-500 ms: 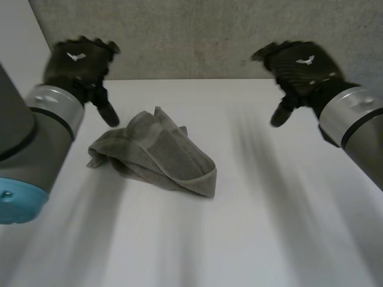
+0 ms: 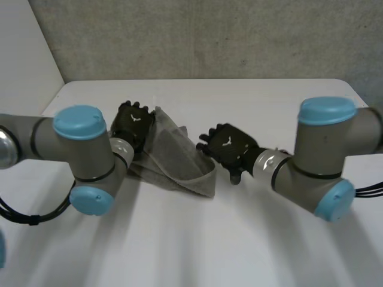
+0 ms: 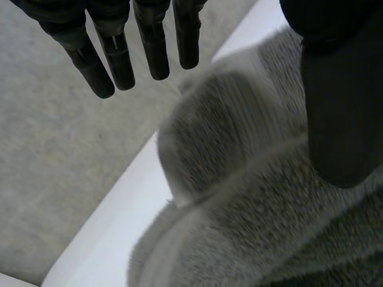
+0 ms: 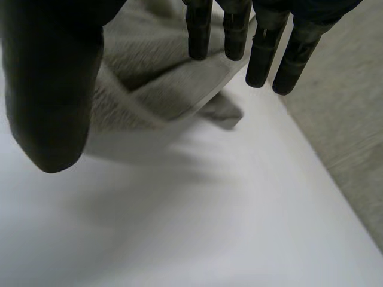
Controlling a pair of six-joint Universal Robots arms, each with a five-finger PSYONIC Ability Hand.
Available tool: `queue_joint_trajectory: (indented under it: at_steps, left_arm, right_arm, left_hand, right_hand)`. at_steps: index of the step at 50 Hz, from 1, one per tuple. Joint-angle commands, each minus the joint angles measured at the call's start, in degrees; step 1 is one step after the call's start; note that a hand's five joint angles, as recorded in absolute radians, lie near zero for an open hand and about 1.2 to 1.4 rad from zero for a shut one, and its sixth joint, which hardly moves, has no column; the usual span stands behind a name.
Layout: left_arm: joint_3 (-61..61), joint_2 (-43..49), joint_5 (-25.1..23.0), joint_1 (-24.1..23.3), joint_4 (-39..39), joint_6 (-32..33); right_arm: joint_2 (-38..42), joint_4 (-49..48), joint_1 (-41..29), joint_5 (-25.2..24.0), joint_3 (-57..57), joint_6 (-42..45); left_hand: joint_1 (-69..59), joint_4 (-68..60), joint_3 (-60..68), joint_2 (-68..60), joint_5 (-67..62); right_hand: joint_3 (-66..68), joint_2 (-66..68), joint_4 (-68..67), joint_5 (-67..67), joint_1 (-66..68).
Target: Fold the towel.
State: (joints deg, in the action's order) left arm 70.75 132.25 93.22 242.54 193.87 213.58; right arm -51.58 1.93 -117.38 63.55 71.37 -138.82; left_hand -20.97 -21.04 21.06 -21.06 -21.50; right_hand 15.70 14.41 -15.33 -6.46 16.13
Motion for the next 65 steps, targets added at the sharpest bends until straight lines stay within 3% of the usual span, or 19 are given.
queue_joint_trajectory:
  at_steps: [1,8,10,15,18,24,32,34,42,49,53,57,59,61,62,63,64,65]
  left_arm:
    - [-3.77,5.03,-0.14,-0.23,-0.07,0.61]
    - [-3.95,5.47,-0.05,-0.76,-0.07,0.61]
    - [-3.43,5.04,-0.05,-0.93,-0.07,0.52]
    - [-2.73,4.77,-0.05,-2.07,-0.16,0.44]
    - [-2.02,3.55,-0.05,-2.95,-0.07,0.35]
    - [0.18,-1.64,0.21,-3.22,0.02,0.00]
    - [5.01,-13.60,0.30,-6.56,0.19,-0.62]
    - [7.72,-17.62,0.30,-7.26,0.19,-1.23]
    - [18.09,-27.12,0.21,-8.58,0.11,-1.41]
    - [25.04,-28.72,0.12,-8.49,1.33,-1.41]
    - [28.20,-28.01,0.21,-7.79,4.75,-1.41]
    - [30.14,-28.01,0.21,-6.83,5.82,-1.32]
    - [31.20,-28.01,0.21,-5.94,5.82,-1.23]
    - [33.30,-28.01,0.12,-3.49,5.99,-1.15]
    - [33.31,-28.01,0.12,-3.48,5.99,-1.15]
    - [34.27,-28.01,0.04,-1.91,5.99,-1.23]
    - [35.32,-28.36,-0.05,-0.42,5.99,-1.23]
    - [35.33,-28.36,-0.05,-0.40,5.99,-1.23]
  right_arm:
    - [5.87,-0.69,-2.23,2.28,-2.46,5.30]
    - [6.93,-3.33,-3.55,2.36,-2.99,6.37]
    - [7.02,-4.73,-4.08,2.36,-2.90,6.19]
    - [7.02,-5.44,-4.35,2.36,-2.73,6.02]
    - [6.93,-5.44,-4.17,2.63,-2.38,5.84]
    - [4.73,-4.83,-3.38,2.89,-0.18,5.14]
    - [-10.30,-4.74,3.04,2.19,9.75,-1.19]
    - [-17.73,-4.65,5.84,2.36,13.69,-4.86]
    - [-33.92,-2.38,10.16,1.93,24.41,-7.43]
    - [-35.70,-0.61,6.40,1.22,28.03,-12.51]
    - [-29.40,-0.96,-2.38,1.31,26.46,-18.58]
    - [-25.33,-0.52,-5.75,1.49,23.46,-20.79]
    - [-24.62,-0.17,-6.54,1.92,22.06,-21.32]
    - [-24.53,0.18,-6.46,2.19,19.70,-21.67]
    - [-24.54,0.18,-6.45,2.19,19.69,-21.67]
    - [-24.36,0.18,-5.58,2.36,18.12,-21.67]
    - [-24.19,0.09,-4.01,2.63,16.28,-21.23]
    - [-24.18,0.09,-3.99,2.63,16.26,-21.23]
  left_hand:
    - [-2.85,-2.78,2.76,-2.76,7.68]
    - [-21.04,-20.96,20.95,-20.94,-10.50]
    - [-34.77,-34.69,34.68,-34.67,-24.23]
    - [-48.92,-48.84,48.83,-48.83,-38.39]
    - [-59.00,-58.92,58.91,-58.90,-48.46]
    - [-59.03,-58.96,58.94,-58.94,-48.50]
    - [-59.03,-58.96,58.94,-58.94,-48.50]
    - [-59.03,-58.96,58.94,-58.94,-48.50]
    - [-59.03,-58.96,58.94,-58.94,-48.50]
    - [-59.03,-58.96,58.94,-58.94,-48.50]
    - [-59.03,-58.96,58.94,-58.94,-48.50]
    - [-58.72,-58.65,58.63,-58.63,-48.19]
    - [-56.53,-56.46,56.44,-56.44,-46.00]
    - [-50.51,-50.43,50.42,-50.41,-39.97]
    - [-50.48,-50.40,50.39,-50.38,-39.94]
    - [-45.32,-45.24,45.22,-45.22,-34.78]
    - [-37.94,-37.86,37.84,-37.84,-27.40]
    - [-37.86,-37.78,37.77,-37.77,-27.33]
  right_hand:
    - [7.14,8.43,-7.51,-6.38,6.71]
    - [28.19,29.49,-28.57,-27.43,27.77]
    - [46.26,47.56,-46.64,-45.50,45.84]
    - [64.29,65.58,-64.66,-63.52,63.86]
    - [64.30,65.59,-64.67,-63.54,63.87]
    - [64.30,65.59,-64.67,-63.54,63.87]
    - [64.30,65.59,-64.67,-63.54,63.87]
    - [64.30,65.59,-64.67,-63.54,63.87]
    - [64.30,65.59,-64.67,-63.54,63.87]
    - [64.30,65.59,-64.67,-63.54,63.87]
    - [64.30,65.59,-64.67,-63.54,63.87]
    - [64.30,65.59,-64.67,-63.54,63.87]
    - [61.67,62.96,-62.04,-60.90,61.24]
    - [33.39,34.68,-33.76,-32.63,32.96]
    - [33.24,34.53,-33.61,-32.48,32.81]
    - [16.59,17.88,-16.96,-15.82,16.16]
    - [10.76,12.05,-11.13,-9.99,10.33]
    - [10.70,11.99,-11.07,-9.94,10.27]
